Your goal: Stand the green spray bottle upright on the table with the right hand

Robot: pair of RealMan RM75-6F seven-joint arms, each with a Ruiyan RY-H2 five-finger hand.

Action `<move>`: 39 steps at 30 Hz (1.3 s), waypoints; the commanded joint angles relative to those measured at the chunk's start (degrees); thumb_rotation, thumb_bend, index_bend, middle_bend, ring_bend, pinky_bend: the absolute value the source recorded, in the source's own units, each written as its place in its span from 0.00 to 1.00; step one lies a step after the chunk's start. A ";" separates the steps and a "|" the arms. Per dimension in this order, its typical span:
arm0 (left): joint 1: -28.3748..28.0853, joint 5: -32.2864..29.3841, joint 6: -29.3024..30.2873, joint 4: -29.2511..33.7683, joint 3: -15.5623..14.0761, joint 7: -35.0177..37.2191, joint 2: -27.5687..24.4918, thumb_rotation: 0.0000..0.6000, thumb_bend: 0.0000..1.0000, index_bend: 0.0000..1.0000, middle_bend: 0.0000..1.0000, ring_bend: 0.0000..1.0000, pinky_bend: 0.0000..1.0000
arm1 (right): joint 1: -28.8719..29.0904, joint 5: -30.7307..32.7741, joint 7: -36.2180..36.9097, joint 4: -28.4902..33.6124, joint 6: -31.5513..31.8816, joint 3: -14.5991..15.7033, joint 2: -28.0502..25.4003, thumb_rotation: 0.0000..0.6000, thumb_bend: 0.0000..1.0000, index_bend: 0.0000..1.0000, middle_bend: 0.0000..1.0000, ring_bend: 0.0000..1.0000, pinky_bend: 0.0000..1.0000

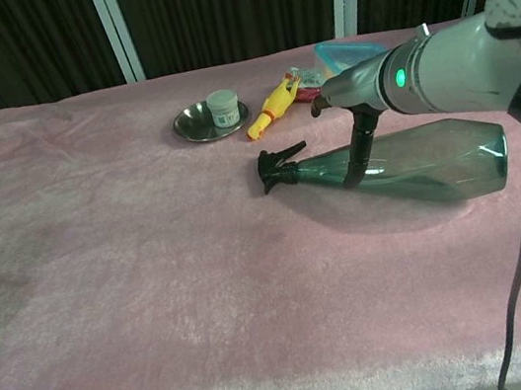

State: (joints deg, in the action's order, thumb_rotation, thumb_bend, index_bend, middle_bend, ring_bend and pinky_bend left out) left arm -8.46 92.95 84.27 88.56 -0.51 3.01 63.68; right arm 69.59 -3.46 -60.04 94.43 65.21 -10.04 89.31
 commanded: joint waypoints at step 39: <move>0.28 0.06 0.63 -0.97 -0.27 1.61 -0.23 1.00 0.39 0.00 0.00 0.00 0.02 | -1.34 -2.19 -3.64 -11.02 0.00 -1.58 8.28 1.00 0.25 0.83 0.54 0.44 0.53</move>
State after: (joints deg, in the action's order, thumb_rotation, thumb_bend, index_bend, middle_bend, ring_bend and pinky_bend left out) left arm -8.17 93.02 84.91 87.59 -0.77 4.63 63.45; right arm 69.01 -3.73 -65.08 82.44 64.68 -11.25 98.22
